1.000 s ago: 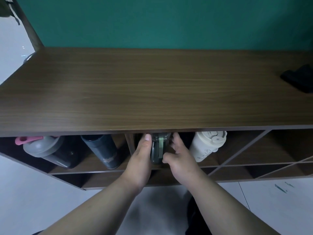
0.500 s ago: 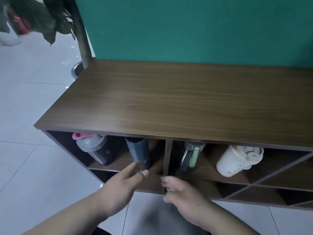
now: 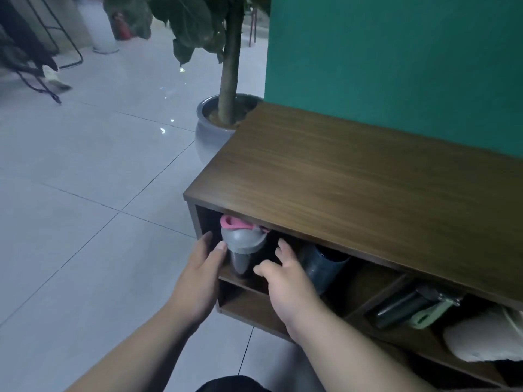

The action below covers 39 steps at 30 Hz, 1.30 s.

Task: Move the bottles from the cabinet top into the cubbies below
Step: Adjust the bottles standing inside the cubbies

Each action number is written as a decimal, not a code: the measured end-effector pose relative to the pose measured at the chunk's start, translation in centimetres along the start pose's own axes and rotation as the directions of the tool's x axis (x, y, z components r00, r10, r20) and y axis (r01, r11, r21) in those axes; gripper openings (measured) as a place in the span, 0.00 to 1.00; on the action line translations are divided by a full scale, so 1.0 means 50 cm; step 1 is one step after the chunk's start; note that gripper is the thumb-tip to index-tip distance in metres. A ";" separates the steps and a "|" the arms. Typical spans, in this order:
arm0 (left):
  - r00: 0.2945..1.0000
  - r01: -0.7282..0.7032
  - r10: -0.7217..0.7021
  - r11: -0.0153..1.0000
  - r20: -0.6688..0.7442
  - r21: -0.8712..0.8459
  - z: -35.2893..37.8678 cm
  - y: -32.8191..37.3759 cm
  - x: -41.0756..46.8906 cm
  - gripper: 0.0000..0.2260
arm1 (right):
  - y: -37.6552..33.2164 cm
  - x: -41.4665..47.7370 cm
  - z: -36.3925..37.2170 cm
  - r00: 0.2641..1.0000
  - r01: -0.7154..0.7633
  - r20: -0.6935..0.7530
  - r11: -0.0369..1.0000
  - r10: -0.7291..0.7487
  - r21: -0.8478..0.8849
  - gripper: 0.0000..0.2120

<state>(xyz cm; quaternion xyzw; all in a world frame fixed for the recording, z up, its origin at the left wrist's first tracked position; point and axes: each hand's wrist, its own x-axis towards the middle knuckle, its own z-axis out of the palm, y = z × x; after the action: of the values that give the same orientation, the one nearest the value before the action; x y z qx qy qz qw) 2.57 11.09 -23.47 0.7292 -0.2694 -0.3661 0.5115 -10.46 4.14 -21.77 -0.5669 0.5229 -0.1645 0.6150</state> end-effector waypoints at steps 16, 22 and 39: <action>0.992 -0.029 0.060 0.961 0.107 -0.276 0.022 -0.029 0.091 0.29 | -0.023 0.068 0.089 0.983 0.017 -0.183 0.996 -0.002 0.083 0.31; 0.980 -0.066 0.128 0.932 0.152 -0.356 0.026 -0.012 0.046 0.25 | -0.027 0.096 0.076 0.992 0.029 -0.128 0.994 -0.015 0.109 0.23; 0.990 -0.040 0.085 0.934 0.113 -0.356 0.043 -0.030 0.010 0.17 | -0.025 0.119 0.073 0.996 0.016 -0.085 0.999 -0.018 -0.028 0.26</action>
<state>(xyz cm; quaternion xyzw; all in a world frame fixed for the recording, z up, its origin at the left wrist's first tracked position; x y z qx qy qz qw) 1.13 10.02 -25.44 0.5919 -0.2544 -0.4376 0.6272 -4.58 0.92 -24.09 -0.5721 0.5459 -0.1865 0.5831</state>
